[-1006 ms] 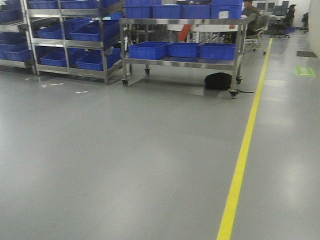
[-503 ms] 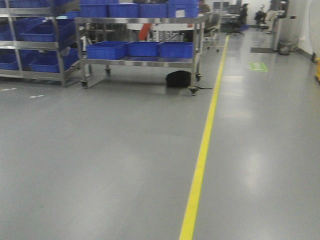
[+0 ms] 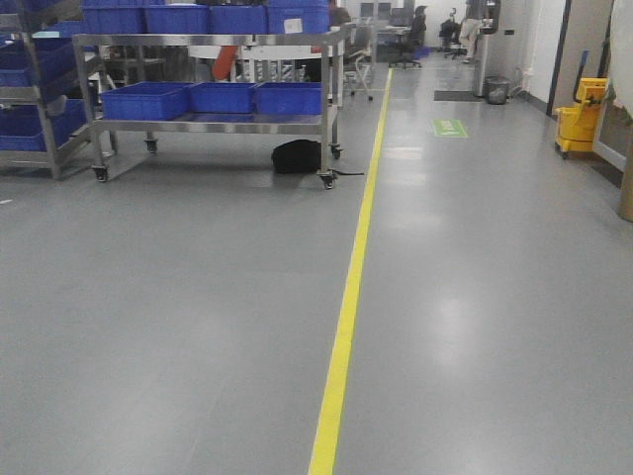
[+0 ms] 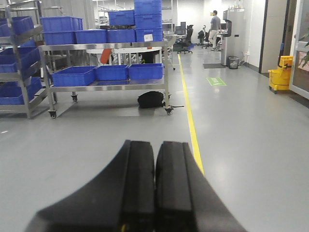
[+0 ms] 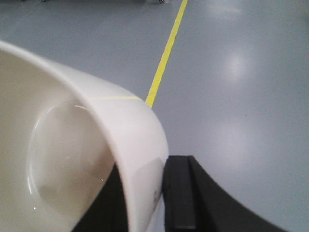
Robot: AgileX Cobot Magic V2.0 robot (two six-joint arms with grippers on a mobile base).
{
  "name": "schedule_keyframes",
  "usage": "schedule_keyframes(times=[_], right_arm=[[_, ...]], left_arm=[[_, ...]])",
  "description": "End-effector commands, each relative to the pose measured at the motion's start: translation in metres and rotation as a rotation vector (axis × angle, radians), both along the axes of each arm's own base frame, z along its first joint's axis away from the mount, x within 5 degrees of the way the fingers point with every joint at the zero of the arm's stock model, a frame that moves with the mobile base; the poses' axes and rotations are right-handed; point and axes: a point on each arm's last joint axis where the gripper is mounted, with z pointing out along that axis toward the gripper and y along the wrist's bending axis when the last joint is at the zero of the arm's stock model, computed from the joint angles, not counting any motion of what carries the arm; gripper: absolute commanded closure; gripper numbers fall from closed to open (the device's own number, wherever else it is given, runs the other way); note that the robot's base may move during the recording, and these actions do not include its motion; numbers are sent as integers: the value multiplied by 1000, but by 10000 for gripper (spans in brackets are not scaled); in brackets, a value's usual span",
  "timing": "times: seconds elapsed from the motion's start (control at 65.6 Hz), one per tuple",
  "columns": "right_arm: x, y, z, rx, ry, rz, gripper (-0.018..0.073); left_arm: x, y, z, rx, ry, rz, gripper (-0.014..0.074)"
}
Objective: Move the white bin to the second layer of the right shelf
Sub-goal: 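Drive along the yellow floor line carrying the bin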
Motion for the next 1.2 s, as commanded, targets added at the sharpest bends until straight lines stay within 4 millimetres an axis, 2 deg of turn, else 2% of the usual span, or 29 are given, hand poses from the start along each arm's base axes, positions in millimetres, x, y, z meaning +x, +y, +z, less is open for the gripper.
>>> schedule_keyframes(times=[0.0,1.189], right_arm=[[1,0,19,15,-131,3,536],[1,0,19,15,-131,3,536]], left_arm=[[0,0,-3,-23,-64,3,512],[0,0,-3,-23,-64,3,512]])
